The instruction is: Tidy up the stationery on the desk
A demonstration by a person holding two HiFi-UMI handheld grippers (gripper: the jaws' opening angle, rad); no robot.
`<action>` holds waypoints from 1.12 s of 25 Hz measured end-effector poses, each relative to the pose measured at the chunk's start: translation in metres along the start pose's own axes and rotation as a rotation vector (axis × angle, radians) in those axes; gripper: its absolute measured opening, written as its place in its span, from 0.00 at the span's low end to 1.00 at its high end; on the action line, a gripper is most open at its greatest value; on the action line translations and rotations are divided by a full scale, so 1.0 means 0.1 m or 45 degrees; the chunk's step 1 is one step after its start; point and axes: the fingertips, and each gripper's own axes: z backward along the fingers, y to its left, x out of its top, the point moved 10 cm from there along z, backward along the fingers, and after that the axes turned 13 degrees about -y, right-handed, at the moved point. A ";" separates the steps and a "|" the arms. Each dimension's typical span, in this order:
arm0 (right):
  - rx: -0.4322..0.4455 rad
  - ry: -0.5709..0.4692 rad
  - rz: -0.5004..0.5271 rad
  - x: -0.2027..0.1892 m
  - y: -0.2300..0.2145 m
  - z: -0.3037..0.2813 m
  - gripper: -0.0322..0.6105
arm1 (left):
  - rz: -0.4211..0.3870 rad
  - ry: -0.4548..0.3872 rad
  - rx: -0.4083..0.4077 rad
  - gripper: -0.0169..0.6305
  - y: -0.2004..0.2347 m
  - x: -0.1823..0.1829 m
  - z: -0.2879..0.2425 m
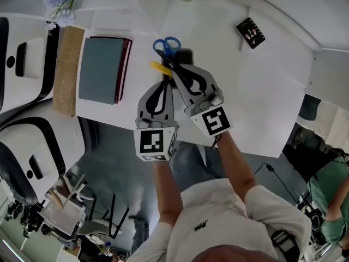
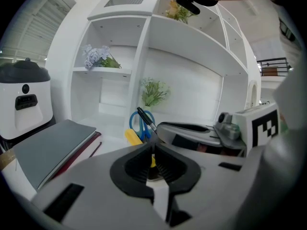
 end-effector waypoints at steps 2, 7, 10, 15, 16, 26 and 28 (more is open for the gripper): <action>-0.004 -0.018 0.002 -0.02 0.01 -0.02 0.09 | 0.002 -0.001 0.003 0.03 -0.01 0.00 0.00; -0.034 -0.080 0.017 -0.03 0.01 -0.01 0.09 | -0.001 -0.004 0.007 0.03 0.00 -0.01 0.00; -0.041 -0.077 0.051 -0.05 0.04 -0.01 0.09 | 0.002 -0.007 0.007 0.03 -0.01 -0.02 0.01; -0.027 -0.054 0.065 -0.06 0.08 0.00 0.14 | 0.003 -0.016 0.003 0.03 0.00 -0.01 0.04; -0.030 -0.052 0.061 -0.05 0.08 0.00 0.14 | 0.004 -0.017 0.003 0.03 0.00 0.00 0.04; -0.046 -0.028 0.061 0.10 0.10 0.12 0.14 | -0.011 -0.055 -0.014 0.03 -0.01 0.08 0.10; -0.054 -0.023 0.057 0.17 0.10 0.16 0.14 | -0.019 -0.080 -0.019 0.03 -0.01 0.13 0.12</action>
